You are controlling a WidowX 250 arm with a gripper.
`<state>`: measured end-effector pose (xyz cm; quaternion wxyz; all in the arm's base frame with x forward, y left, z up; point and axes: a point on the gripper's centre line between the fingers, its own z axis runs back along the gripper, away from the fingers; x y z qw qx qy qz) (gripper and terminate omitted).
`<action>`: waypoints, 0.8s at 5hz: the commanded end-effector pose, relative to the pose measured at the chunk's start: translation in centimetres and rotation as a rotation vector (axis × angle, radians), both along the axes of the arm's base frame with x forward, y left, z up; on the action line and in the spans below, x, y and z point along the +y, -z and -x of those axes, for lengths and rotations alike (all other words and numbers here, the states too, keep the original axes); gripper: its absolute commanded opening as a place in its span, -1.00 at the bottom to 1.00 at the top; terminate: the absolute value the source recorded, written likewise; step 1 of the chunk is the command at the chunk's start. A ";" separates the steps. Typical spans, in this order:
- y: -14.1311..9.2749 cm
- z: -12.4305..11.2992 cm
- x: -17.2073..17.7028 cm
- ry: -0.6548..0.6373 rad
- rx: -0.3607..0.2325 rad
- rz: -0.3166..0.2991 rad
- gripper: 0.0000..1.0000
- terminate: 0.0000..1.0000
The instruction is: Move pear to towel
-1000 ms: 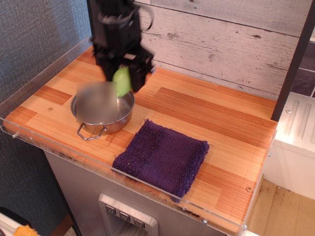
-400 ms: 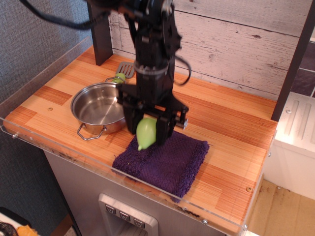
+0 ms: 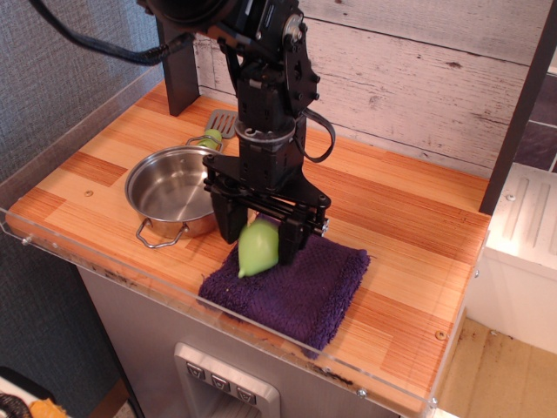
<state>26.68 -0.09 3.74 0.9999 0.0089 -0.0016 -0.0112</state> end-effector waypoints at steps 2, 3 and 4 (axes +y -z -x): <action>-7.0 -2.4 2.7 -0.020 -0.139 -0.020 1.00 -1.00; -7.0 -2.5 3.8 -0.047 -0.118 0.003 1.00 -1.00; -6.6 -2.6 4.7 0.013 -0.076 0.097 1.00 -1.00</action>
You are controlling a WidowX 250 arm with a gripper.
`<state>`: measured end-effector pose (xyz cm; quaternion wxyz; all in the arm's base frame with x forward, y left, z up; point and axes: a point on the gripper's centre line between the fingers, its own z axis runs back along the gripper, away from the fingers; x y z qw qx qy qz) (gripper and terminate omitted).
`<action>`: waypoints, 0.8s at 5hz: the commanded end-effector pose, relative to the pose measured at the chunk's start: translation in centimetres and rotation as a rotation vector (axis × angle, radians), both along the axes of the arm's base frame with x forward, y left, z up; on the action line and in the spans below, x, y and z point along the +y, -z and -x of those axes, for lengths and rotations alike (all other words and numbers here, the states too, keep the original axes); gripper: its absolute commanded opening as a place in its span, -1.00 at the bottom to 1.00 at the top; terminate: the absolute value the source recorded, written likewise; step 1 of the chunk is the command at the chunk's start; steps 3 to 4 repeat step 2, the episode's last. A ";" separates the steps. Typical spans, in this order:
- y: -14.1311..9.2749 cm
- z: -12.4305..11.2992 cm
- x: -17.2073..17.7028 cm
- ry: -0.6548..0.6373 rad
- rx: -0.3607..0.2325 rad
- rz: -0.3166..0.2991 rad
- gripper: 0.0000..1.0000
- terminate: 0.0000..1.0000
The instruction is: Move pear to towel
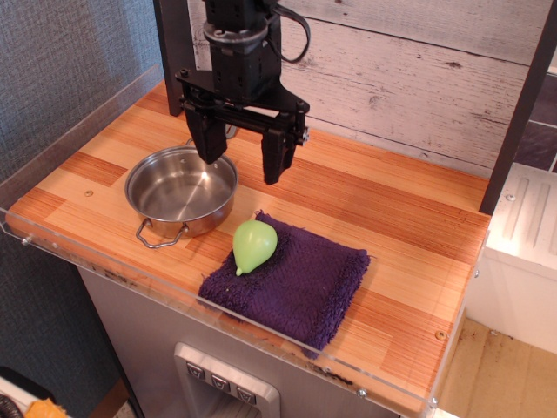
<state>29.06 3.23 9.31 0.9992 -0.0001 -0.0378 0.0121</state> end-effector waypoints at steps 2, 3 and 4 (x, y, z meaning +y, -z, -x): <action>-1.1 -0.2 1.4 0.062 -0.005 0.076 1.00 1.00; -1.1 -0.2 1.4 0.062 -0.005 0.076 1.00 1.00; -1.1 -0.2 1.4 0.062 -0.005 0.076 1.00 1.00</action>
